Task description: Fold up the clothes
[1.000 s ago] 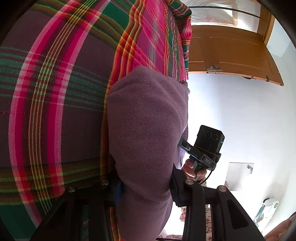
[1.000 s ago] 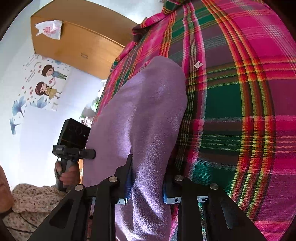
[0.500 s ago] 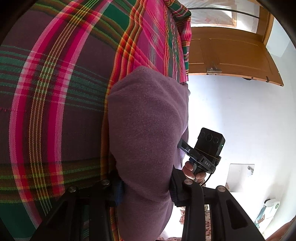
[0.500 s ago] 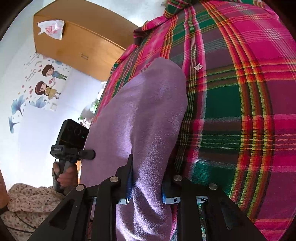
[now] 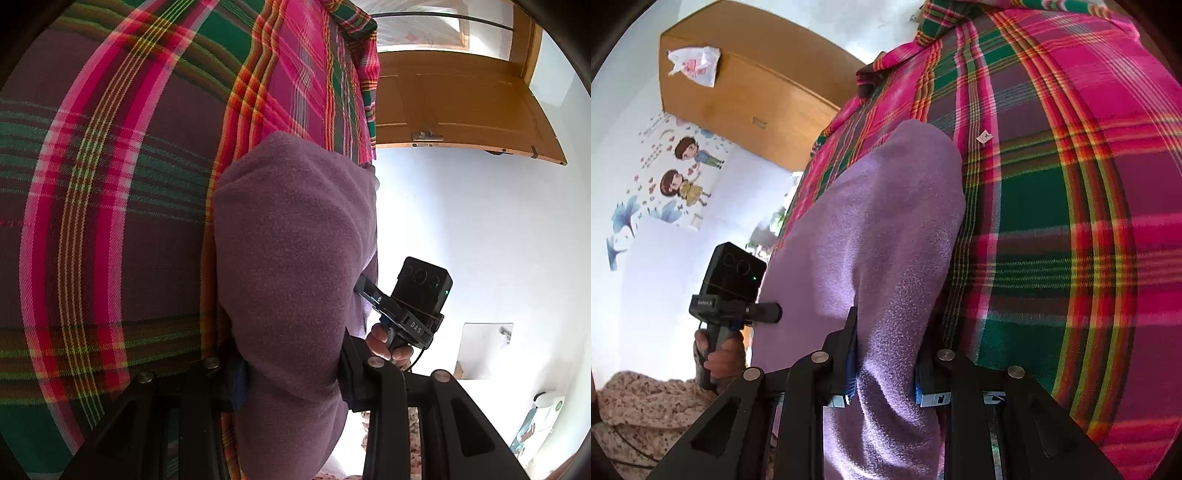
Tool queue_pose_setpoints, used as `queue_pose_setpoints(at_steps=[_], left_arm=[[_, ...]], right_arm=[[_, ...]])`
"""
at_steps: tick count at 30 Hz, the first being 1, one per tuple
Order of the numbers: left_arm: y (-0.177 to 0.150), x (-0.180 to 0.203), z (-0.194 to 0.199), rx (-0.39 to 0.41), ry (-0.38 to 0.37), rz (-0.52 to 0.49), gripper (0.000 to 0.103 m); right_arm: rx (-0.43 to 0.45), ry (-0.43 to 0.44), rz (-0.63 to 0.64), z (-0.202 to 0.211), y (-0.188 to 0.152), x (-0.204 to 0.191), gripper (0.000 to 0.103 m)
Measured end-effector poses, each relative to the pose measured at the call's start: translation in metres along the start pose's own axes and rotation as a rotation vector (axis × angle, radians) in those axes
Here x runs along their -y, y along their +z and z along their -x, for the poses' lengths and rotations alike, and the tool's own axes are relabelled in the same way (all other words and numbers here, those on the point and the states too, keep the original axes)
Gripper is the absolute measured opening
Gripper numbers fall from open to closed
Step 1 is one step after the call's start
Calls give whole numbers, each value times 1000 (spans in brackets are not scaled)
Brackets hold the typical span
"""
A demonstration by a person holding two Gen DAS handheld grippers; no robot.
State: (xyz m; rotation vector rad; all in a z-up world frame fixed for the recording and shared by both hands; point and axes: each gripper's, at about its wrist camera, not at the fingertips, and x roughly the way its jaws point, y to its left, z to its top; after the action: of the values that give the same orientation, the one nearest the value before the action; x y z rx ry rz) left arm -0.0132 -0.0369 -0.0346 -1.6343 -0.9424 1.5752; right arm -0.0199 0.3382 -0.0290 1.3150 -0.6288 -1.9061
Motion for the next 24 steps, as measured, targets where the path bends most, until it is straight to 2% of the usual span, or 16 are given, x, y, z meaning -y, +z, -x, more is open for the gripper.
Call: queue_pose_setpoints(at_steps=[4, 10, 24], left_arm=[[1, 6, -1, 9, 24, -18, 39], [5, 15, 1, 8, 17, -49, 39], [26, 14, 36, 55, 6, -58, 39]], right_arm=[[20, -7, -7, 4, -1, -6, 22], [35, -14, 6, 8, -1, -24, 21], [40, 21, 15, -20, 8, -55, 21]])
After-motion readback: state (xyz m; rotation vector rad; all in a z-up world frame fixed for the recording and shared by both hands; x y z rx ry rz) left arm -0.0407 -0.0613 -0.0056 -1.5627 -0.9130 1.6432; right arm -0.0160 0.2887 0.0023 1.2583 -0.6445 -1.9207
